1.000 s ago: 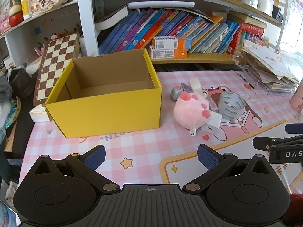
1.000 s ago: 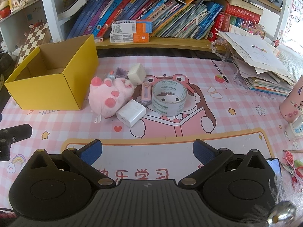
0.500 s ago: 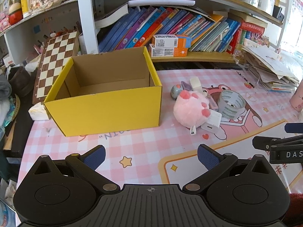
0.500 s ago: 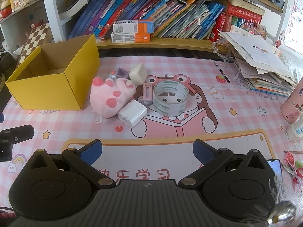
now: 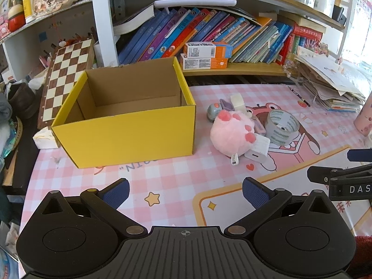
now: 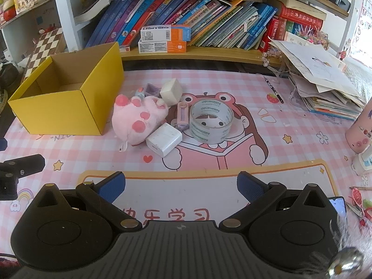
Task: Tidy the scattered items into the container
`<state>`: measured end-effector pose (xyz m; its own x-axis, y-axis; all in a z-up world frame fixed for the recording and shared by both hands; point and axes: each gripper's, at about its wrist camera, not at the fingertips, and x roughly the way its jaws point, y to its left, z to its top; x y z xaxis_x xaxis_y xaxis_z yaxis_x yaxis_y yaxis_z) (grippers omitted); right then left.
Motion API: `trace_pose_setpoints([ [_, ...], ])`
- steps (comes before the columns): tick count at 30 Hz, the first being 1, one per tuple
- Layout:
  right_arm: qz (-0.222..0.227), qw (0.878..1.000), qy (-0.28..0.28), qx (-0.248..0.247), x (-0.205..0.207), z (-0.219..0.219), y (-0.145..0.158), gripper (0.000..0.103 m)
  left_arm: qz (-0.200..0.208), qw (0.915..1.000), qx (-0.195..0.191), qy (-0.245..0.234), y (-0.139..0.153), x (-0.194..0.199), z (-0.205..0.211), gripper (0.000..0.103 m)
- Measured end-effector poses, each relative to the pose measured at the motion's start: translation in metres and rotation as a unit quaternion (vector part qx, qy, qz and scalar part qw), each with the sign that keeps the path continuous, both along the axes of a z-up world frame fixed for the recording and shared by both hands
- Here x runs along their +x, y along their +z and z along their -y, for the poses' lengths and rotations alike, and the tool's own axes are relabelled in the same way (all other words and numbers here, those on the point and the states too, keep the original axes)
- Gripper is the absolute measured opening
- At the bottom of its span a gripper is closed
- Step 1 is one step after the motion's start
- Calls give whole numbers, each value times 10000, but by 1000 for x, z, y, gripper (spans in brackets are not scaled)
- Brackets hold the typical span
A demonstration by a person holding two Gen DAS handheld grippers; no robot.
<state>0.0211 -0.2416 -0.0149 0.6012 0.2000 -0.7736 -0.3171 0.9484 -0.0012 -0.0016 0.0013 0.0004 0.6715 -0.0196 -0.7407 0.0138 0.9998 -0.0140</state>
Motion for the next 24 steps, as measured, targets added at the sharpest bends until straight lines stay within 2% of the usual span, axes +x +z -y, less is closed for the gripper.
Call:
trace_pose_setpoints([
  [24, -3, 9999, 88, 51, -1, -2, 1, 103, 0, 10000, 5, 5, 1, 0, 1, 103],
])
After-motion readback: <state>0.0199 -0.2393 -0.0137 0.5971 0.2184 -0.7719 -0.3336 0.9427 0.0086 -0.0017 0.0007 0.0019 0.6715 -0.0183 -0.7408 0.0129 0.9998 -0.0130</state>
